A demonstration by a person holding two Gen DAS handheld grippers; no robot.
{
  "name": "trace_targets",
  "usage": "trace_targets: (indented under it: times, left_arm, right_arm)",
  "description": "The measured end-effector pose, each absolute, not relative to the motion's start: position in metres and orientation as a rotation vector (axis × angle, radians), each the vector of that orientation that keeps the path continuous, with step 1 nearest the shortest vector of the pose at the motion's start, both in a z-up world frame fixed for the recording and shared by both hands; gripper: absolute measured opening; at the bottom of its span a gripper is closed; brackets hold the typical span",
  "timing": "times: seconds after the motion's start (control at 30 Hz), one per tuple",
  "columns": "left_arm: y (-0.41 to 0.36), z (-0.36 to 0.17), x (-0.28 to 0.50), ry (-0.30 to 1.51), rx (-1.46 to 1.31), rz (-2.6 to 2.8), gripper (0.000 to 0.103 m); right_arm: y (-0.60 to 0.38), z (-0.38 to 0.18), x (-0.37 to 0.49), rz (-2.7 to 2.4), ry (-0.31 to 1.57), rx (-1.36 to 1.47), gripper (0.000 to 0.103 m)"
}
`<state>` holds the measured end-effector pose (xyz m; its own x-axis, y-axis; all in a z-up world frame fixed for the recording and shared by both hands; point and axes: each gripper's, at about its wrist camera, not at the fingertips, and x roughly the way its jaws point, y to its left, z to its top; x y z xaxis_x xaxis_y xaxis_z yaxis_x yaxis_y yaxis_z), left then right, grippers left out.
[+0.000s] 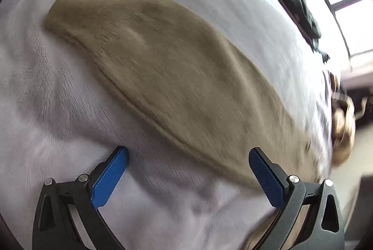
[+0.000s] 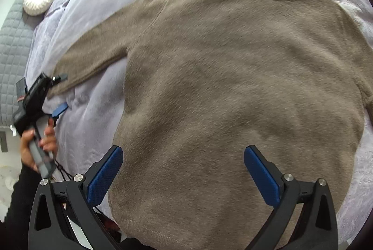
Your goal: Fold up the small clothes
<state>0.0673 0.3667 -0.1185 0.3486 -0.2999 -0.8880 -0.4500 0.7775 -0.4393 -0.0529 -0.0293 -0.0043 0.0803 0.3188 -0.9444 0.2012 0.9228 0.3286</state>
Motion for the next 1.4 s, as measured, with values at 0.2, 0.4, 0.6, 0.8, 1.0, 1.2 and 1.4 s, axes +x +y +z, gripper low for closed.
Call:
trace_targets:
  times: [0.2, 0.4, 0.6, 0.8, 1.0, 1.2, 1.4]
  left_arm:
    - [0.362, -0.108, 0.071, 1.07, -0.746, 0.08, 0.072]
    - [0.36, -0.114, 0.085, 1.037, -0.736, -0.025, 0.007]
    - [0.33, -0.049, 0.087, 0.906, -0.566, -0.139, 0.007]
    - [0.229, 0.014, 0.095, 0.837, -0.385, -0.39, 0.007]
    - [0.075, 0.025, 0.085, 0.888, -0.181, -0.653, 0.007]
    - [-0.036, -0.025, 0.057, 1.029, 0.039, -0.731, 0.007]
    - [-0.054, -0.071, 0.032, 1.104, 0.217, -0.632, 0.096]
  right_arm:
    - [-0.013, -0.017, -0.055, 0.121, 1.552, 0.402, 0.103]
    - [-0.004, -0.024, -0.052, 0.142, 1.568, 0.415, 0.103]
    - [-0.02, -0.019, -0.056, 0.136, 1.547, 0.446, 0.103]
    - [-0.056, -0.011, -0.065, 0.093, 1.506, 0.514, 0.103]
    - [-0.111, -0.003, -0.086, 0.005, 1.442, 0.609, 0.103]
    - [-0.166, -0.01, -0.118, -0.115, 1.412, 0.698, 0.103]
    - [-0.203, -0.026, -0.145, -0.217, 1.431, 0.756, 0.103]
